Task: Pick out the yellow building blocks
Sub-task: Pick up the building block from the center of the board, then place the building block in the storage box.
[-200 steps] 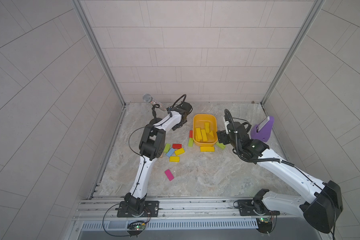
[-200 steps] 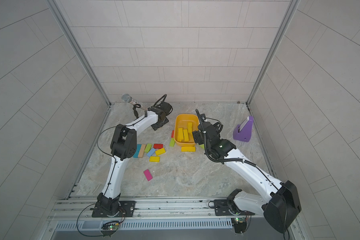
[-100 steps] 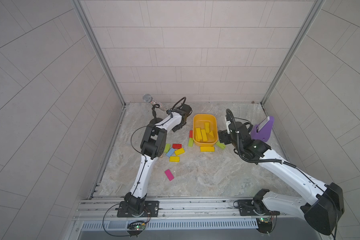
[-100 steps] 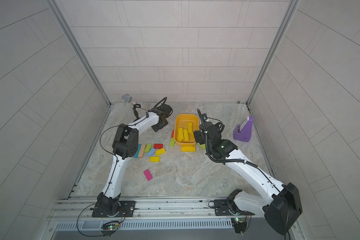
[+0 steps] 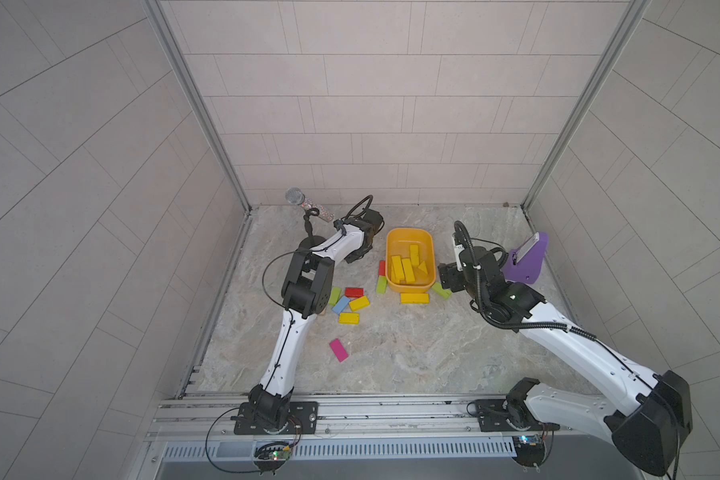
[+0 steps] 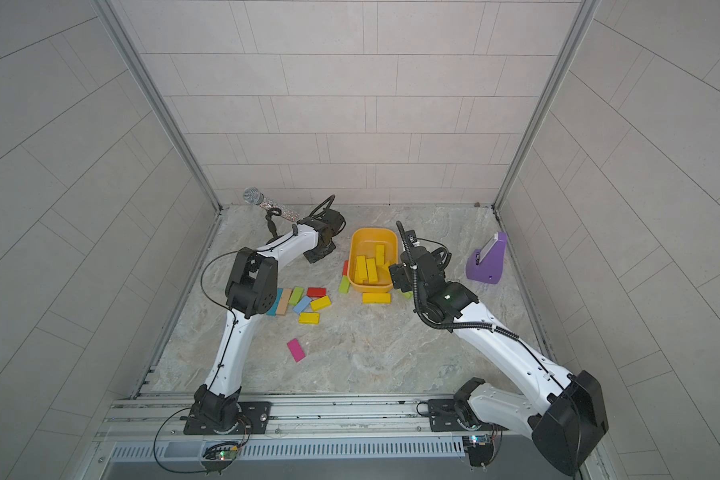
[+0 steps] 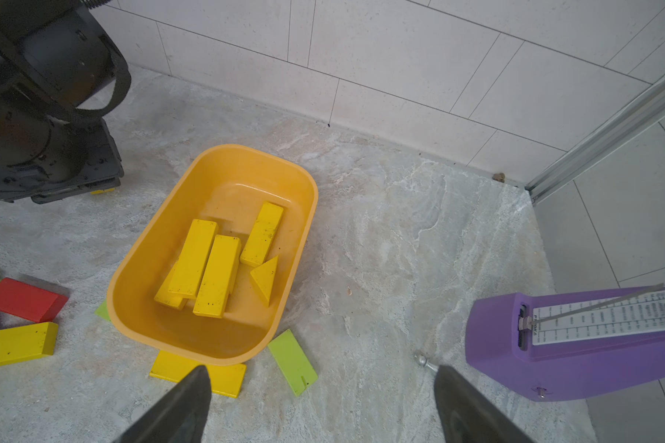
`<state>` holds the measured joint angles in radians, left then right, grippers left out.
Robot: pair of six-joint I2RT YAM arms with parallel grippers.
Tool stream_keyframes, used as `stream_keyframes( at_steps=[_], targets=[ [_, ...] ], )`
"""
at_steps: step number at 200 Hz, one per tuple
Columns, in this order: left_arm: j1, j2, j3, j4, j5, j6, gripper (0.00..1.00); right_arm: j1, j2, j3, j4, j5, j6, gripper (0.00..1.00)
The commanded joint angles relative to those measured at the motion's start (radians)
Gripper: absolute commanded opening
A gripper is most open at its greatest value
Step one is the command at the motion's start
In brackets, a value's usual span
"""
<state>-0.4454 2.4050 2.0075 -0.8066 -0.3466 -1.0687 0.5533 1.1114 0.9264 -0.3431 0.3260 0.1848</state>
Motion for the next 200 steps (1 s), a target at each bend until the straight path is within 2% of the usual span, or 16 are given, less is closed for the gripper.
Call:
stream_keyframes(
  at_steps=[1, 59, 92, 116, 138, 156, 175, 200],
  targets=[
    [-0.002, -0.029, -0.049, -0.02, -0.032, 0.015, 0.28, -0.006, -0.02, -0.012, -0.011, 0.013, 0.015, 0.92],
    [-0.041, -0.263, -0.345, 0.158, -0.048, 0.081, 0.16, -0.006, 0.017, -0.009, 0.007, -0.018, 0.053, 0.92],
    [-0.077, -0.395, -0.498, 0.249, -0.03, 0.177, 0.12, -0.006, 0.045, 0.008, 0.016, -0.028, 0.058, 0.92],
    [-0.095, -0.503, -0.618, 0.339, 0.004, 0.274, 0.0, -0.007, 0.055, 0.012, 0.021, -0.025, 0.056, 0.92],
    [-0.099, -0.602, -0.697, 0.39, 0.052, 0.338, 0.0, -0.008, 0.056, 0.007, 0.024, -0.012, 0.063, 0.92],
    [-0.1, -0.687, -0.772, 0.469, 0.136, 0.423, 0.0, -0.013, 0.053, 0.001, 0.025, -0.004, 0.076, 0.92],
    [-0.105, -0.762, -0.832, 0.527, 0.207, 0.452, 0.0, -0.023, 0.052, -0.006, 0.023, 0.003, 0.088, 0.92],
    [-0.145, -0.815, -0.855, 0.556, 0.244, 0.483, 0.0, -0.047, 0.055, -0.009, 0.015, 0.004, 0.111, 0.92]
  ],
)
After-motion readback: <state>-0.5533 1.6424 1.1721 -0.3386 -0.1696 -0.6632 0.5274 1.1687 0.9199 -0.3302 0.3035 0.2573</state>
